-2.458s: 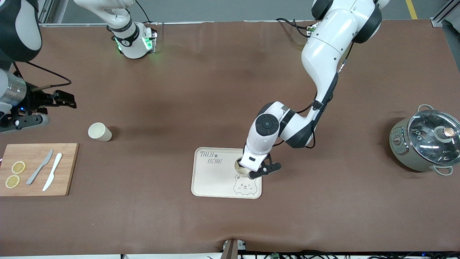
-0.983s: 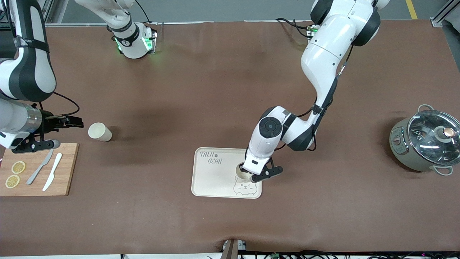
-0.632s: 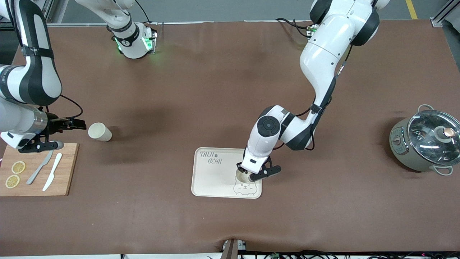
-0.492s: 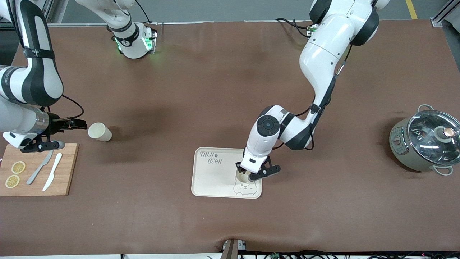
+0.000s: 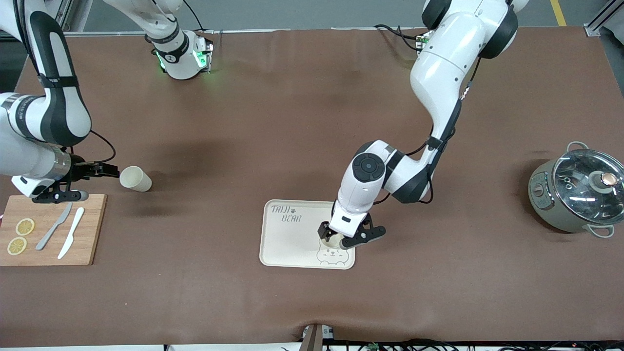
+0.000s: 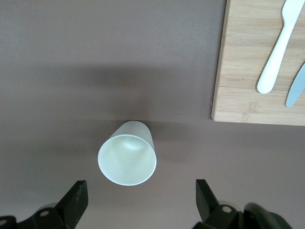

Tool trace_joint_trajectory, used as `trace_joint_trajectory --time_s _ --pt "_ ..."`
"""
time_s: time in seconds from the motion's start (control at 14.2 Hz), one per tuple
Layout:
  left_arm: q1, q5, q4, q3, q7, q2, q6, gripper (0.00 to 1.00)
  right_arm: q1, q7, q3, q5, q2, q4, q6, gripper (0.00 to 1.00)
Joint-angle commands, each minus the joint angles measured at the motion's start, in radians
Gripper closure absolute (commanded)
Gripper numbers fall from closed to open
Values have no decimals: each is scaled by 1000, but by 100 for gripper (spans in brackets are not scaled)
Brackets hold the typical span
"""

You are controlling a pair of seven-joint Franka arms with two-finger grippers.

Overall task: Place white IKEA cup upright on tray with both arms
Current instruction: 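Lower the cup onto the tray while the right gripper reaches the other cup, then open and raise the left gripper while the right gripper grasps the cup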

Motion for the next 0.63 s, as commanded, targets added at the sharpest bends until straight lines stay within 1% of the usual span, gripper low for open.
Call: trace_joint_trajectory --time_s 0.0,0.14,0.28,0.35,0.56 --pt "6 17 -14 12 -1 -116 -133 0 -30 2 16 -7 -20 -77 86 0" --pt "29 17 -22 11 48 -213 -286 0 -33 0 16 -7 -17 -102 143 0" --pt "64 -15 -27 6 190 -297 -421 0 -36 0 16 -7 -4 -108 154 0" --pt "88 -32 -27 6 252 -326 -478 0 -39 0 16 -7 -1 -125 172 0" --pt "171 -41 -31 5 472 -391 -599 0 -53 -2 16 -7 5 -198 283 0"
